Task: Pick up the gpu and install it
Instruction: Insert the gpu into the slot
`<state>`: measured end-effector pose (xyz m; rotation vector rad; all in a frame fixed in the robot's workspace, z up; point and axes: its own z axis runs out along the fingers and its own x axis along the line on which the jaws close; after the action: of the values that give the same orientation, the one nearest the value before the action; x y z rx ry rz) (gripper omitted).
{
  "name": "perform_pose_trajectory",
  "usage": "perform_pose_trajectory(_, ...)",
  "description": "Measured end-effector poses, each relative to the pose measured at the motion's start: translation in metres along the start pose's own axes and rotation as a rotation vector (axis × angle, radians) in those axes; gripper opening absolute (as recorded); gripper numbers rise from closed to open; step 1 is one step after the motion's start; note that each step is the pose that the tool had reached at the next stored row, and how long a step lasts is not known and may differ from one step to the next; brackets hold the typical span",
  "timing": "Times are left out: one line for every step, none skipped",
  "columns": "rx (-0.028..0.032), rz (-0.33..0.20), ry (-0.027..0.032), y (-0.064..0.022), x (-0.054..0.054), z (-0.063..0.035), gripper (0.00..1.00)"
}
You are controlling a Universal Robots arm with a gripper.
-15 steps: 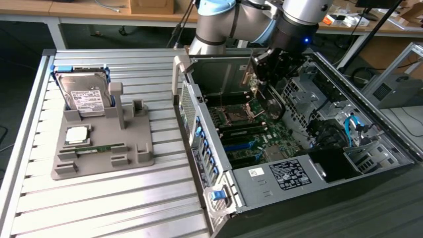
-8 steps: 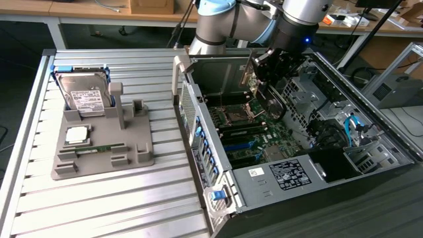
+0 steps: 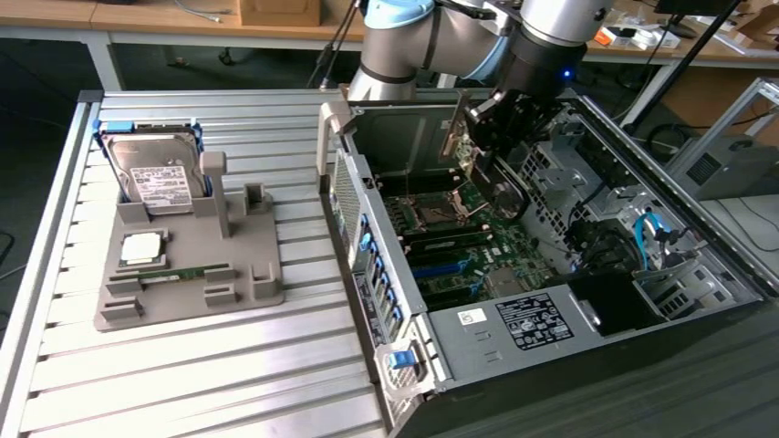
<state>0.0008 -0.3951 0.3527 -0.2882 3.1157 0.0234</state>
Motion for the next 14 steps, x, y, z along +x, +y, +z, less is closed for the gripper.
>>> perform_pose_trajectory(-0.0001,-0.004,0.0001,0.0000,0.0000,0.0000,0.27)
perform_pose_trajectory(-0.0001,-0.009,0.0001,0.0000,0.0000,0.0000,0.27)
perform_pose_trajectory(-0.0002,-0.014,0.0002,0.0000,0.0000,0.0000,0.27)
perform_pose_trajectory(-0.0003,-0.019,0.0002,0.0000,-0.0001,0.0000,0.27)
perform_pose_trajectory(-0.0003,-0.023,0.0003,0.0000,-0.0001,0.0000,0.27)
perform_pose_trajectory(-0.0004,-0.027,0.0003,0.0000,-0.0001,0.0000,0.27)
perform_pose_trajectory(-0.0005,-0.031,0.0004,0.0000,-0.0001,0.0000,0.27)
perform_pose_trajectory(-0.0005,-0.035,0.0005,0.0000,-0.0001,0.0000,0.27)
perform_pose_trajectory(-0.0005,-0.039,0.0005,0.0000,-0.0001,0.0000,0.27)
perform_pose_trajectory(-0.0005,-0.042,0.0006,0.0000,-0.0001,0.0000,0.27)
perform_pose_trajectory(-0.0006,-0.046,0.0006,0.0000,-0.0001,0.0000,0.27)
perform_pose_trajectory(-0.0007,-0.051,0.0007,0.0000,-0.0001,0.0000,0.27)
perform_pose_trajectory(-0.0008,-0.056,0.0008,0.0000,-0.0001,0.0000,0.27)
perform_pose_trajectory(-0.0009,-0.061,0.0008,0.0000,-0.0001,0.0000,0.27)
